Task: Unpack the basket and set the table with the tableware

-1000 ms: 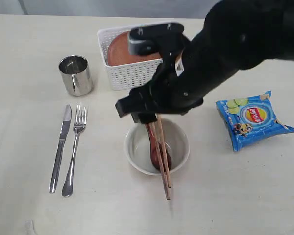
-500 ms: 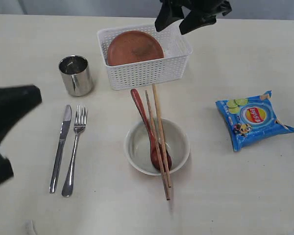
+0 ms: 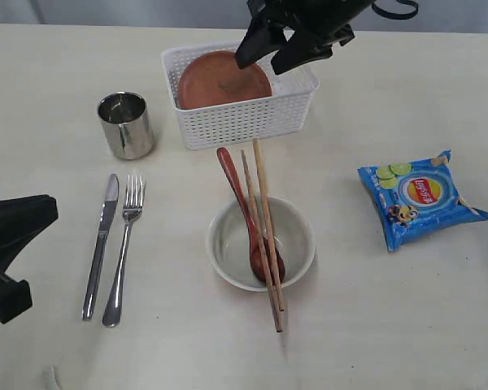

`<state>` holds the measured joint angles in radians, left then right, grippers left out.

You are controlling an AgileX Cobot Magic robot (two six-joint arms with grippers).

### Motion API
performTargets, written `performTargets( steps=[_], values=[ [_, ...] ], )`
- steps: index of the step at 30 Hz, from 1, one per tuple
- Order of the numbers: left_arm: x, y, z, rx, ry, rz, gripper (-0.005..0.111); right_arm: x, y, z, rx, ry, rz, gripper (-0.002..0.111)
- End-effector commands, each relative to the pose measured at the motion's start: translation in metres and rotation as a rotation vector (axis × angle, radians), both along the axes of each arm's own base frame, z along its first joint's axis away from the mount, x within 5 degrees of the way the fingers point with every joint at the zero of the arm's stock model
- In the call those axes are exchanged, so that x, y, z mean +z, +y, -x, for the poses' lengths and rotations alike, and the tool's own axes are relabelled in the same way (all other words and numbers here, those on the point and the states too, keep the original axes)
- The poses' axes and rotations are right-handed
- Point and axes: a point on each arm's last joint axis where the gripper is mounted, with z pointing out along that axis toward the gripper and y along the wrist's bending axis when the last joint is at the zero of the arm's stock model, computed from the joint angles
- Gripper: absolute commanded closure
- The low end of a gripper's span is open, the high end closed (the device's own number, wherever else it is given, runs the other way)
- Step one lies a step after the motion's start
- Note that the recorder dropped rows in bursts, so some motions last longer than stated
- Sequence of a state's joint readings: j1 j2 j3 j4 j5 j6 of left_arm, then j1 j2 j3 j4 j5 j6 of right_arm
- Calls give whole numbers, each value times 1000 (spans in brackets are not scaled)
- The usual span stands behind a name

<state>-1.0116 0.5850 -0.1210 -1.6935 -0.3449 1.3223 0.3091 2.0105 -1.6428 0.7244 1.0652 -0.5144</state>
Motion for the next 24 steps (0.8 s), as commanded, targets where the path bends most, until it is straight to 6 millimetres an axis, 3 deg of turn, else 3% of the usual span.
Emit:
performTargets(
  steps=[1, 17, 24],
  values=[
    [0, -3, 3, -33, 25, 32, 107, 9, 0, 2, 20, -21, -17, 44],
    [0, -5, 5, -59, 33, 44, 107, 8, 0, 1, 16, -25, -17, 44],
    [10, 7, 5, 0, -21, 139, 107, 9, 0, -2, -2, -56, -17, 44]
  ],
)
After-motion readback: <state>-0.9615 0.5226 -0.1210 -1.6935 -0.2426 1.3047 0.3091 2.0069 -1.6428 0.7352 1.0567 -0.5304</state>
